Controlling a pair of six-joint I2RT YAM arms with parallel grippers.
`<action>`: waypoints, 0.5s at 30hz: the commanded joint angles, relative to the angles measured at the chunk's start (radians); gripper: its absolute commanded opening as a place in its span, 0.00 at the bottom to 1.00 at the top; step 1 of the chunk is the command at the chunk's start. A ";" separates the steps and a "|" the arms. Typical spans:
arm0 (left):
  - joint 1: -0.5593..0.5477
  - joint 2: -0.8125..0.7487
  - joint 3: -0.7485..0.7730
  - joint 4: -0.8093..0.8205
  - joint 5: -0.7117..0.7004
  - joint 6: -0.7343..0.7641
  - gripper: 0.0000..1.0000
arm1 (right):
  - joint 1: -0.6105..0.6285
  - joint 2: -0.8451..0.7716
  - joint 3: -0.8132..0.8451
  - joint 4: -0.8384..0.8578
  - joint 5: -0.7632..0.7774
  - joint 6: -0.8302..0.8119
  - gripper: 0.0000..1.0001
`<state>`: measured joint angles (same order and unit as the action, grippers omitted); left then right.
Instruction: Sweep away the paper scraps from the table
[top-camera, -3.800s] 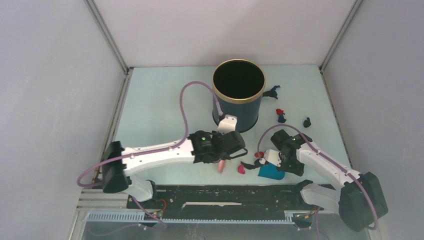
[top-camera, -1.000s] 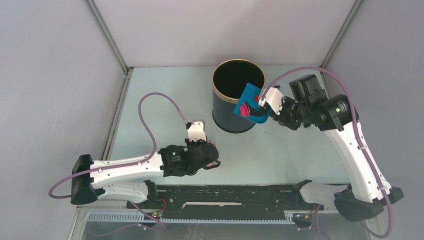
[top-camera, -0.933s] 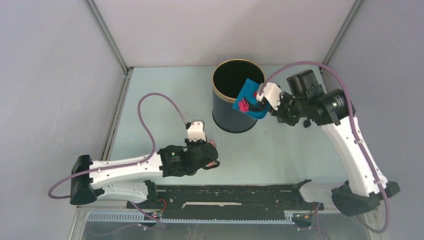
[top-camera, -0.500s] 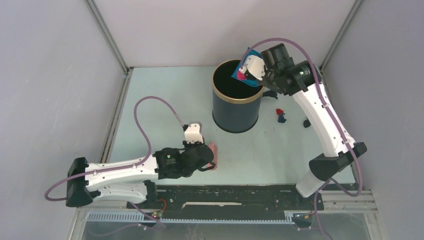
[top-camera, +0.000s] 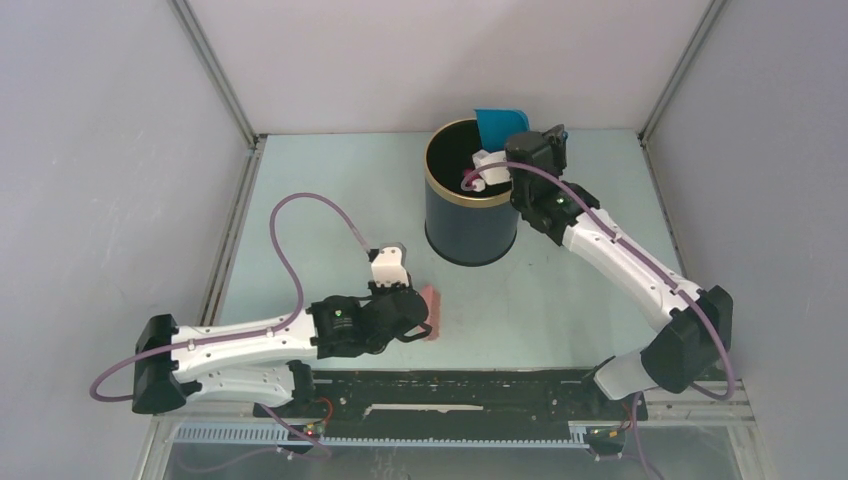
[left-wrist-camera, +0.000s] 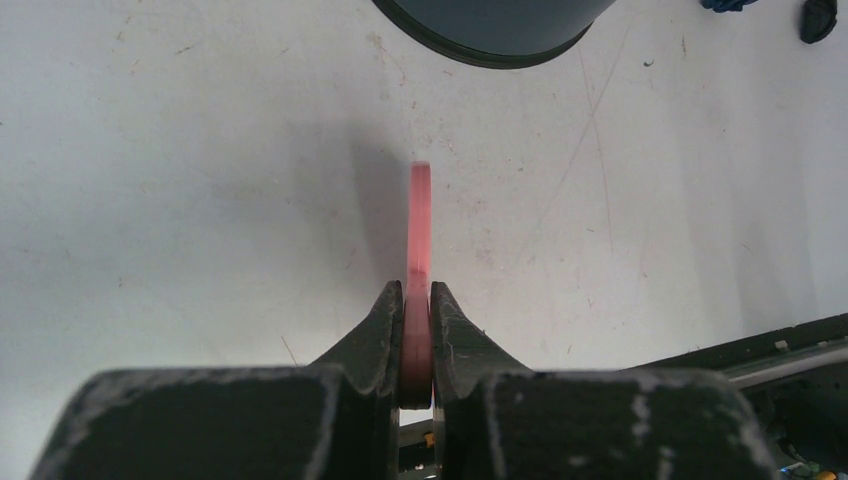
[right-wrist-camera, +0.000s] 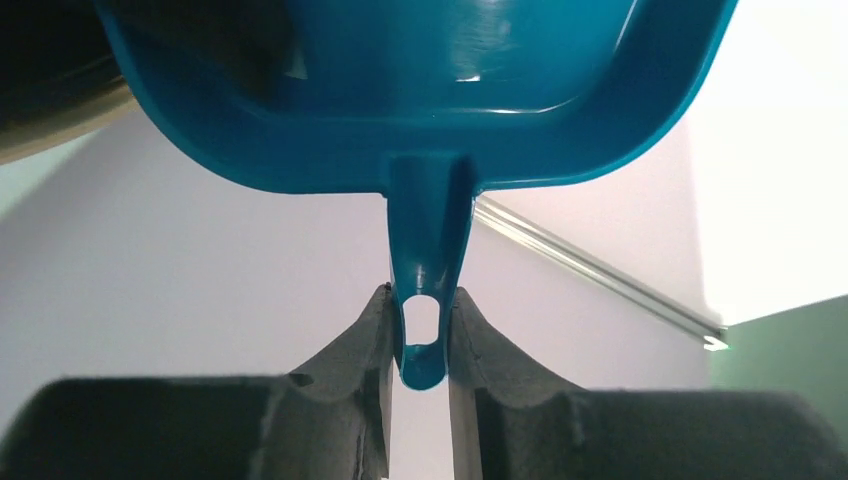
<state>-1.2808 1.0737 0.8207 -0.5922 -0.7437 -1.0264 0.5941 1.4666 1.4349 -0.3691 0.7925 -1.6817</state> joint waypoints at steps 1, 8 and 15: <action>-0.004 0.008 -0.009 0.042 0.018 0.011 0.00 | -0.006 -0.065 -0.053 0.407 0.050 -0.306 0.00; -0.004 0.001 -0.001 0.047 0.025 0.036 0.00 | -0.017 -0.094 -0.055 0.325 0.051 -0.245 0.00; -0.005 0.012 -0.012 0.143 0.090 0.113 0.00 | -0.045 -0.151 -0.002 0.132 0.021 -0.010 0.00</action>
<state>-1.2808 1.0771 0.8165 -0.5426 -0.6987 -0.9844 0.5751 1.3811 1.3624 -0.1215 0.8192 -1.8763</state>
